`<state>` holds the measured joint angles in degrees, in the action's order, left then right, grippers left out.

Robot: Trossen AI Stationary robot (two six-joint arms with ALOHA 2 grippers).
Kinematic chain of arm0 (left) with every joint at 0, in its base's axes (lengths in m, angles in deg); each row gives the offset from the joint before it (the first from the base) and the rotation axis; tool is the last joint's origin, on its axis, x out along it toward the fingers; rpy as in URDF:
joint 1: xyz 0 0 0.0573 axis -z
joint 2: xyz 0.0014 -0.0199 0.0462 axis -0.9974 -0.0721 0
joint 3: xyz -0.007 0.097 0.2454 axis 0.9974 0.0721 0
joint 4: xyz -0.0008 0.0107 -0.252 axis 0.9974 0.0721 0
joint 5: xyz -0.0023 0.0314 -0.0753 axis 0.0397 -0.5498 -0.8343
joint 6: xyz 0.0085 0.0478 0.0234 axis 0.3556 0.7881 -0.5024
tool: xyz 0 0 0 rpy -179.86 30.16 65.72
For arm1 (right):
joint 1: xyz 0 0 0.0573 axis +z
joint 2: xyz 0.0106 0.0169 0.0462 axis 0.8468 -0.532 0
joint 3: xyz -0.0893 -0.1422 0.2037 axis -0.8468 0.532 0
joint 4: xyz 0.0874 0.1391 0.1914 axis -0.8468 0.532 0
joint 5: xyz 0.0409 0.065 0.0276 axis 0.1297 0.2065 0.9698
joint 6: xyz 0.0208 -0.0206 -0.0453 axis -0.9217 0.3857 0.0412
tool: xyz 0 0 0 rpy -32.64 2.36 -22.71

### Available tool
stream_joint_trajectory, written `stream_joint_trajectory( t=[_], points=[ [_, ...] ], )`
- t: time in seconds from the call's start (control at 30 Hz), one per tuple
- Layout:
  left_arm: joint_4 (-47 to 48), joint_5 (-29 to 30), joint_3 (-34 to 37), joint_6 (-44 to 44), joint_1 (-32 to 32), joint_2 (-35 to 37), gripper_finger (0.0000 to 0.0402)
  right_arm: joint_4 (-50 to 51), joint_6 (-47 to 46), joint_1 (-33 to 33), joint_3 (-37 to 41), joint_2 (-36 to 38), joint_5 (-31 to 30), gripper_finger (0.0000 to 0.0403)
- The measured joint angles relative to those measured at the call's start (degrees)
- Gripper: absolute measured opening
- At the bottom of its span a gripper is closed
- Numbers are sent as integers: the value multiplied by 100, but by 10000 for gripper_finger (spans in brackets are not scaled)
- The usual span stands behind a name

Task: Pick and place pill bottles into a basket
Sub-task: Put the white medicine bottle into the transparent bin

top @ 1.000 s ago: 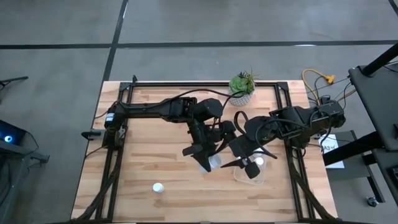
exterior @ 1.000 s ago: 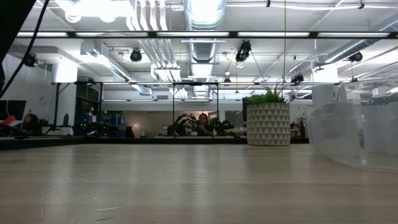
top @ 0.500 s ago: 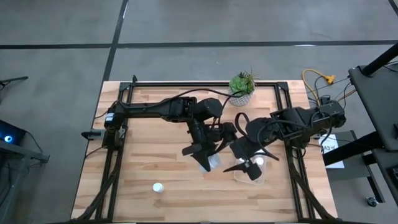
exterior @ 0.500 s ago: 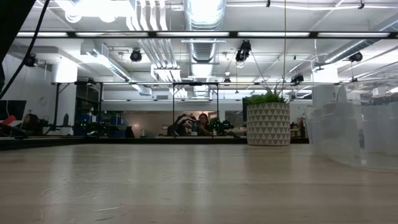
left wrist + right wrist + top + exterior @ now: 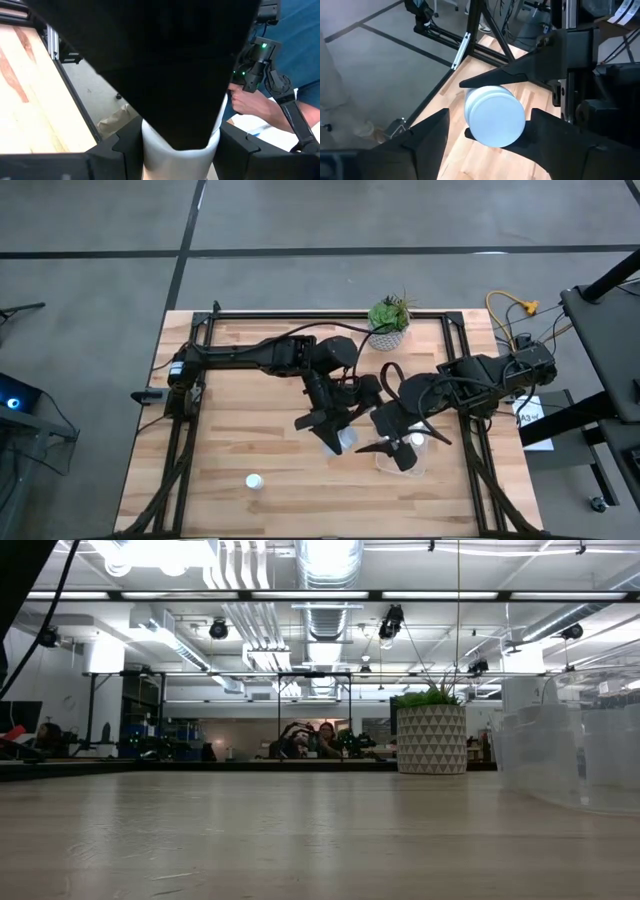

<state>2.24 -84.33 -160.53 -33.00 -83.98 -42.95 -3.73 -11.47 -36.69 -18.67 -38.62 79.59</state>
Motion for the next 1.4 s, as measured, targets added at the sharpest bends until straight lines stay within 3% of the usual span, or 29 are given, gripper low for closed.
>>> stream_joint_trajectory(
  t=[0.3, 0.63, 1.17, 1.4],
  points=[
    [-24, -101, 0, -2, 4, 0, 164, -97, 90, -2, 0, -2, -62, 228],
    [-35, -127, -2, -5, 11, 0, 164, -126, 181, -2, 0, -11, -50, 143],
    [-77, -157, -1, -152, 7, 0, 167, -147, 56, -6, 0, -9, 14, 142],
    [-88, -98, 2, -194, -15, 0, 229, -142, -36, -9, 2, 10, 50, 142]
  ],
)
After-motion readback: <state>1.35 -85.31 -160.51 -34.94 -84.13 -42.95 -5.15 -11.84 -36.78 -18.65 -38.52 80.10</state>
